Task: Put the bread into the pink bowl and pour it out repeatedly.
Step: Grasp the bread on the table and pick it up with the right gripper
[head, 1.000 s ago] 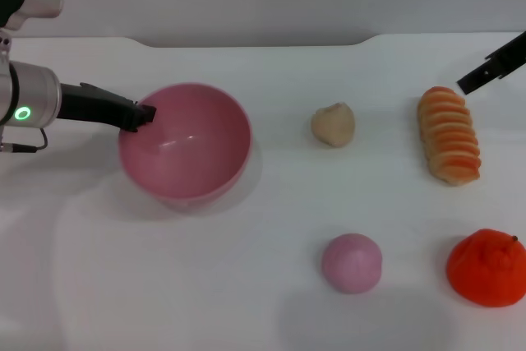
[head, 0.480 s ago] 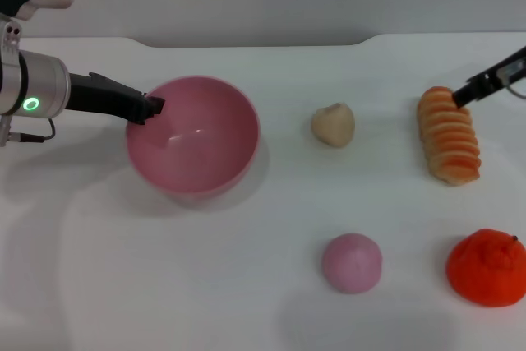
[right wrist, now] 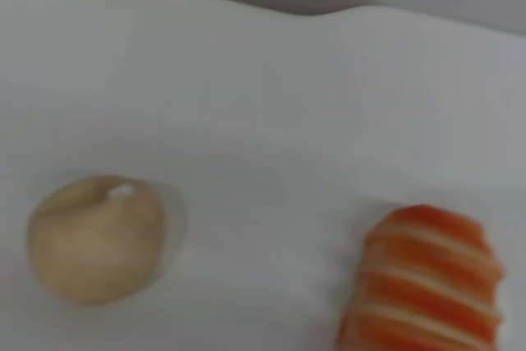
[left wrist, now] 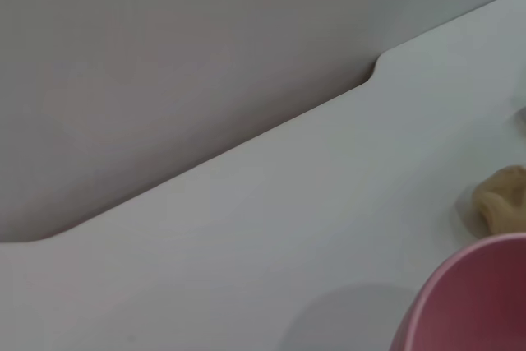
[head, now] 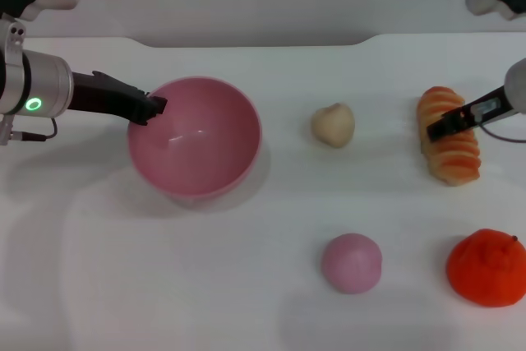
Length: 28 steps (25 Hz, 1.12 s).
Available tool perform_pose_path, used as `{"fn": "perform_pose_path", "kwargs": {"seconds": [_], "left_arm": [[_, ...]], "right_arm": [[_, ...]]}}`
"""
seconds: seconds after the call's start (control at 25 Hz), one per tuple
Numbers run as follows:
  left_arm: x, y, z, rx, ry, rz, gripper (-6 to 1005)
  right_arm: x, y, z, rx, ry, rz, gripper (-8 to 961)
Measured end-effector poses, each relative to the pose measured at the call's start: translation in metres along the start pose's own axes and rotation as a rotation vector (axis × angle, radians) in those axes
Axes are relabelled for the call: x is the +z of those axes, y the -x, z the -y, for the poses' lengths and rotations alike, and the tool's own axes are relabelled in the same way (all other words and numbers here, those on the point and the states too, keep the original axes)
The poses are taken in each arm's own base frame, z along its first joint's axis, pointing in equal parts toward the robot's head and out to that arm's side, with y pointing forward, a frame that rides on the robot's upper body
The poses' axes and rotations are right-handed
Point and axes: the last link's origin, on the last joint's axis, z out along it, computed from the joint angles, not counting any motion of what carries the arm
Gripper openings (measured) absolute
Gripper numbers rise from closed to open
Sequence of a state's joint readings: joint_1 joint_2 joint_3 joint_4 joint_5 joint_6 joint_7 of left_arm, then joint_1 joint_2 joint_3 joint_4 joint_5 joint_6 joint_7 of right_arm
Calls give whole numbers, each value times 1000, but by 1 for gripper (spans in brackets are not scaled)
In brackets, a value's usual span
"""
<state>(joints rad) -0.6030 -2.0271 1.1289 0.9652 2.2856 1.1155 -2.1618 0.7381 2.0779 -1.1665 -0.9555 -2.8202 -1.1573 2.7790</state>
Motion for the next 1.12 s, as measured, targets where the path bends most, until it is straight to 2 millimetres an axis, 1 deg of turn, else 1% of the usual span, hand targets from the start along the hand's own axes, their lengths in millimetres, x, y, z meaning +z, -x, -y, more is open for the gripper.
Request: {"fn": "perform_pose_path", "kwargs": {"seconds": [0.28,0.48,0.92,1.12], "left_arm": [[0,-1,-1,9,5,3,49],[-1,3,1,4,3,8,49],[-2,5,1,13,4,14,49],[-2,5,2,14,1,12,49]], "right_arm": [[6,-3,-7,2,24,-18,495],[9,-7,-10,5,19,-35,492],[11,-13,0,36,-11,-45,486],[11,-14,-1,9,-23,-50,483]]}}
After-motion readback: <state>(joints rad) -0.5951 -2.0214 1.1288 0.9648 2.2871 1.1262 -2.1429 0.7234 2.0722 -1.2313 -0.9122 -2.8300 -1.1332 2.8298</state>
